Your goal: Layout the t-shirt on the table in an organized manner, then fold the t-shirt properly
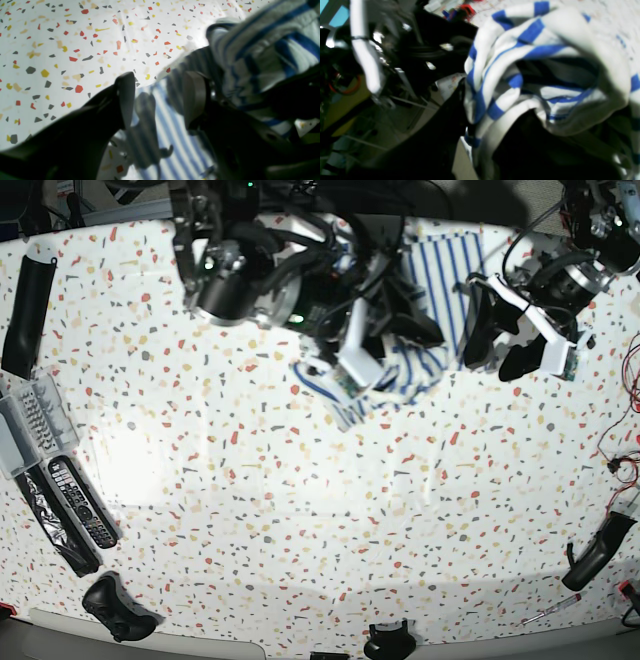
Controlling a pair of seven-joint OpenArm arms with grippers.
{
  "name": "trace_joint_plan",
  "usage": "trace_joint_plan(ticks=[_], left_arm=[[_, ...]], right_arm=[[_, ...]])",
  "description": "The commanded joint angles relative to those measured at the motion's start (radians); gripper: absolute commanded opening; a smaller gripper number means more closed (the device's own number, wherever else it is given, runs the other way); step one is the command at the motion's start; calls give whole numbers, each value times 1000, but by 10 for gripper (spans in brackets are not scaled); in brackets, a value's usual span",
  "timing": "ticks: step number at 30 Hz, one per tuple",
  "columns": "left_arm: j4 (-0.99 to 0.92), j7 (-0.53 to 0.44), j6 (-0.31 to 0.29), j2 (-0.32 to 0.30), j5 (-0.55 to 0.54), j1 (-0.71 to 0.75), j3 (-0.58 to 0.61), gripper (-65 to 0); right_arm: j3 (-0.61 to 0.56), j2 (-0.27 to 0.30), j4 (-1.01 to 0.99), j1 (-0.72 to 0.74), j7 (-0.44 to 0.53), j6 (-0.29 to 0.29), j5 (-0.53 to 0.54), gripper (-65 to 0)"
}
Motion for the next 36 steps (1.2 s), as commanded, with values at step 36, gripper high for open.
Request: trace_joint_plan(ticks=[36], left_arm=[[-285, -77, 149, -39, 220, 64, 1, -371]], right_arm=[[-126, -78, -70, 34, 132, -19, -107, -650]])
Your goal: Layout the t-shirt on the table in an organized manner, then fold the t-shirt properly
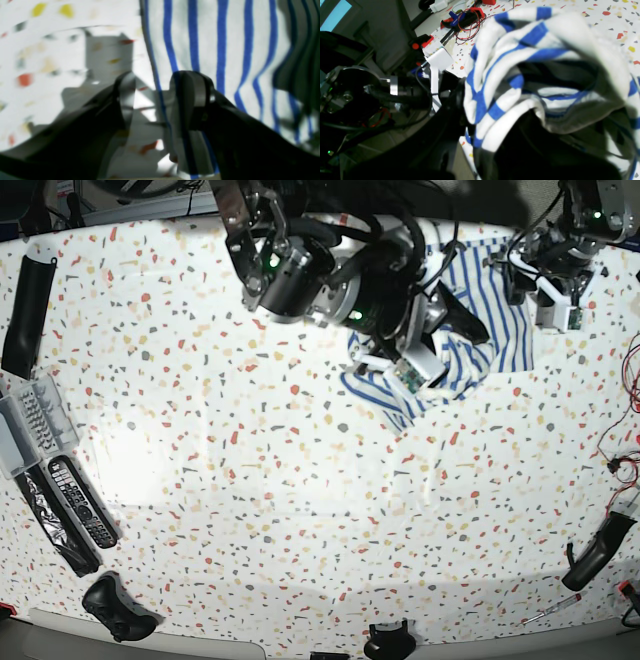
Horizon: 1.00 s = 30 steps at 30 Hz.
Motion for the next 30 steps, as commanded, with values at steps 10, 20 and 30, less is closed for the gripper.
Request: trace_joint_plan(ticks=[10, 20, 30], left_arm=[[13, -19, -91, -3, -143, -25, 0, -371], [13, -24, -95, -3, -151, -59, 1, -371], [13, -31, -95, -3, -150, -59, 1, -371]], right_arm=[[-23, -11, -55, 40, 105, 4, 44, -650], [-58, -11, -72, 53, 51, 43, 90, -650], [-121, -11, -72, 57, 53, 82, 270, -411]])
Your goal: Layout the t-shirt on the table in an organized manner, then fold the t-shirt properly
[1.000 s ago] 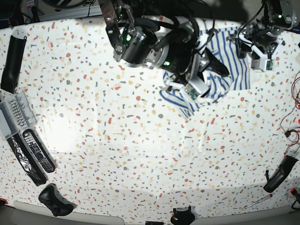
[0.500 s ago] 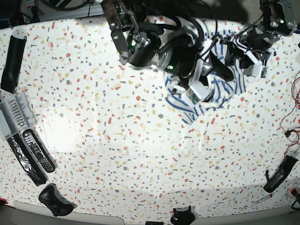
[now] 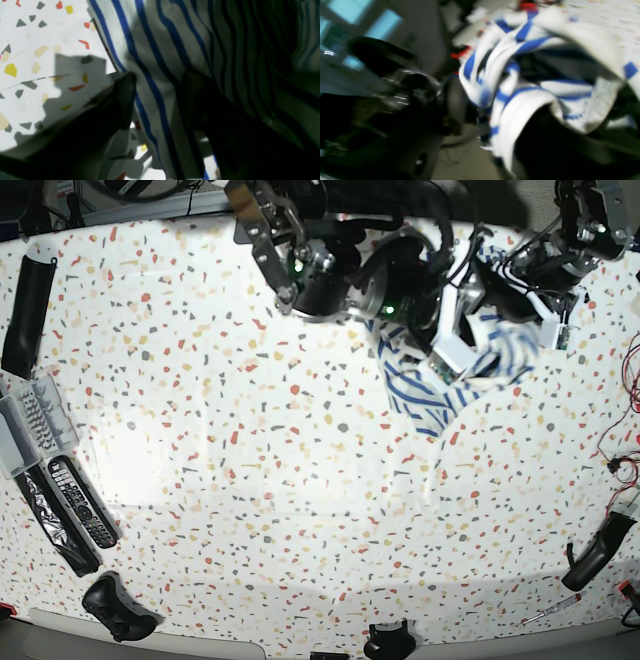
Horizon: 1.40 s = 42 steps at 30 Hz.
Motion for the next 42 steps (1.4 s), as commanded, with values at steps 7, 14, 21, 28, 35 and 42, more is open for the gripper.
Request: trace_joint_plan(ticks=[7, 14, 21, 28, 35, 42], left_arm=[[14, -50, -11, -6, -23, -5, -2, -371], [14, -52, -11, -21, -22, -10, -4, -371], [14, -52, -10, -108, -23, -18, -4, -371], [16, -79, 33, -204, -22, -19, -4, -371], [24, -80, 88, -257, -5, -22, -98, -371], [124, 52, 38, -251, -288, 22, -186, -371]], right_arm=[[-19, -13, 16, 17, 35, 25, 170, -407], [-19, -13, 29, 22, -27, 25, 318, -408], [-19, -13, 72, 68, -95, 25, 293, -408], [-13, -13, 88, 129, -95, 25, 17, -408], [150, -13, 169, 150, -42, -27, -274, -408], [435, 79, 180, 154, -55, -38, -269, -408]])
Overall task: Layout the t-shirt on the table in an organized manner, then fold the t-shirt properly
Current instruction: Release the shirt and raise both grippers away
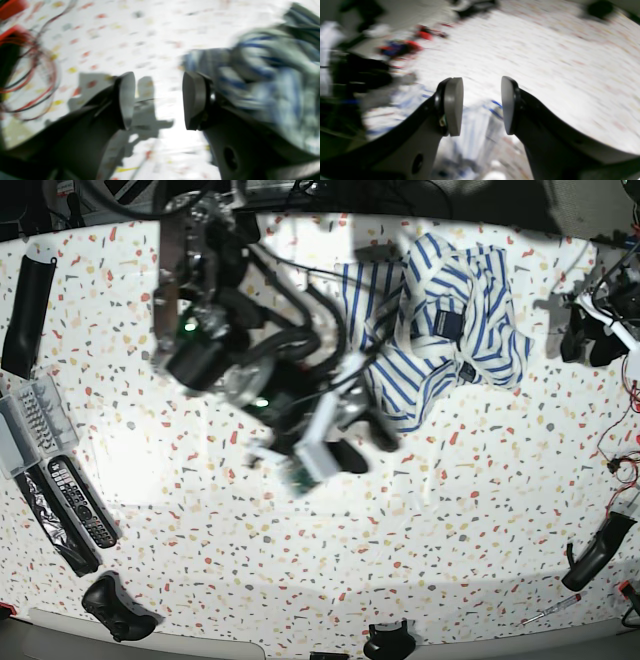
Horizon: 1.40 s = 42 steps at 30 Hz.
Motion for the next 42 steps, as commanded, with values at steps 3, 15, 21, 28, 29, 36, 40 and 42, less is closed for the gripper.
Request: trace_joint_plan(ticks=[3, 15, 21, 28, 29, 36, 40, 42], left_arm=[[101, 25, -21, 13, -56, 55, -10, -371], [368, 69, -117, 172, -232, 248, -8, -371], [372, 65, -116, 209, -132, 249, 118, -371], [330, -61, 51, 209, 232, 240, 249, -371], [321, -60, 55, 209, 233, 241, 254, -371], [212, -31, 61, 209, 231, 240, 266, -371], [208, -39, 61, 209, 218, 237, 266, -371], [208, -32, 60, 210, 190, 235, 266, -371]], right_arm=[[99, 77, 20, 5, 20, 3, 23, -408], [318, 216, 20, -53, 3, -1, 135, -408], [315, 216, 20, -53, -17, -1, 207, -408], [315, 217, 20, -53, -42, -1, 206, -408], [315, 217, 20, -53, -41, 0, 206, -408], [315, 216, 20, -53, -40, -1, 207, -408], [315, 216, 20, -53, -36, -1, 207, -408], [315, 216, 20, -53, -36, -1, 207, -408]])
